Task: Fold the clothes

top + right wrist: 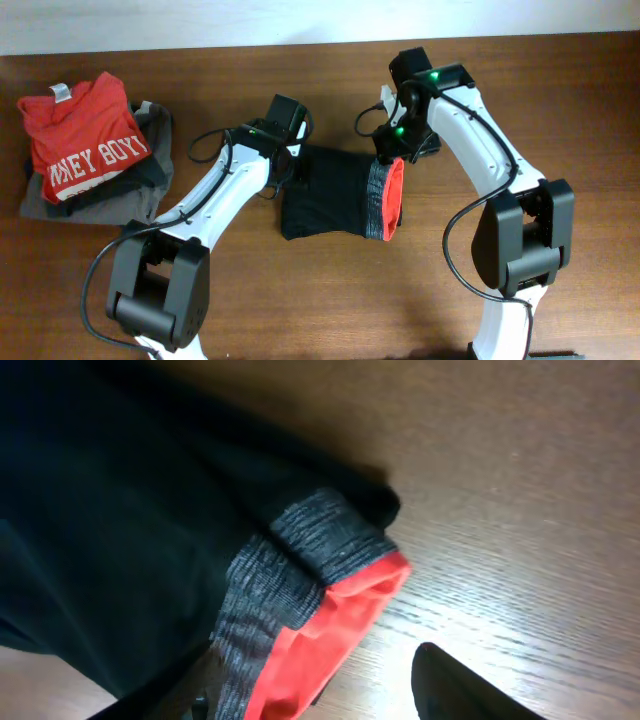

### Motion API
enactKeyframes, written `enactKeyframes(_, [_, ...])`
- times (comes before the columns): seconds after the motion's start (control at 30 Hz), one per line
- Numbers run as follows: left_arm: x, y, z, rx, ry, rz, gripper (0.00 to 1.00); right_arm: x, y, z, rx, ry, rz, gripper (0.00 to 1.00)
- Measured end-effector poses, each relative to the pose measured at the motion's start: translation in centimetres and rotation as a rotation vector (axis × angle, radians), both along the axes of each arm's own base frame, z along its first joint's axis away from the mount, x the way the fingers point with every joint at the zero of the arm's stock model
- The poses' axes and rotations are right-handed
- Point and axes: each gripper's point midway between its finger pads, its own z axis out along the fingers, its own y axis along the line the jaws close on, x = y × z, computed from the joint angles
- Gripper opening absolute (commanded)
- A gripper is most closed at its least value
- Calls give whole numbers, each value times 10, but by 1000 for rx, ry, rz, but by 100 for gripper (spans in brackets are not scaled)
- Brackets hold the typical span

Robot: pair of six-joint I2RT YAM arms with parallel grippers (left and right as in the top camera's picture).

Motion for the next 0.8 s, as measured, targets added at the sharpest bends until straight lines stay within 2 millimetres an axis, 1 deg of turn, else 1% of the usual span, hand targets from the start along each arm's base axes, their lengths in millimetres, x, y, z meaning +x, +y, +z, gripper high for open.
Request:
enactKeyframes(0.17, [0,0,0,1,1,0,53,-8,8,-14,47,42,31,65])
enactKeyframes(0.27, [0,0,0,0,1,0,54,-9,12,-21,68,59,46,65])
enactKeyframes(0.43, [0,0,0,0,1,0,53,-10,13,-28,70,74,58,64])
enactKeyframes(0.53, [0,0,0,0,1,0,54,-10,13,-32,69,84,61,59])
enactKeyframes(0.63, [0,0,0,0,1,0,53,-10,14,-36,74,90,64,57])
enactKeyframes(0.8, [0,0,0,0,1,0,53,-10,15,-37,77,93,65,56])
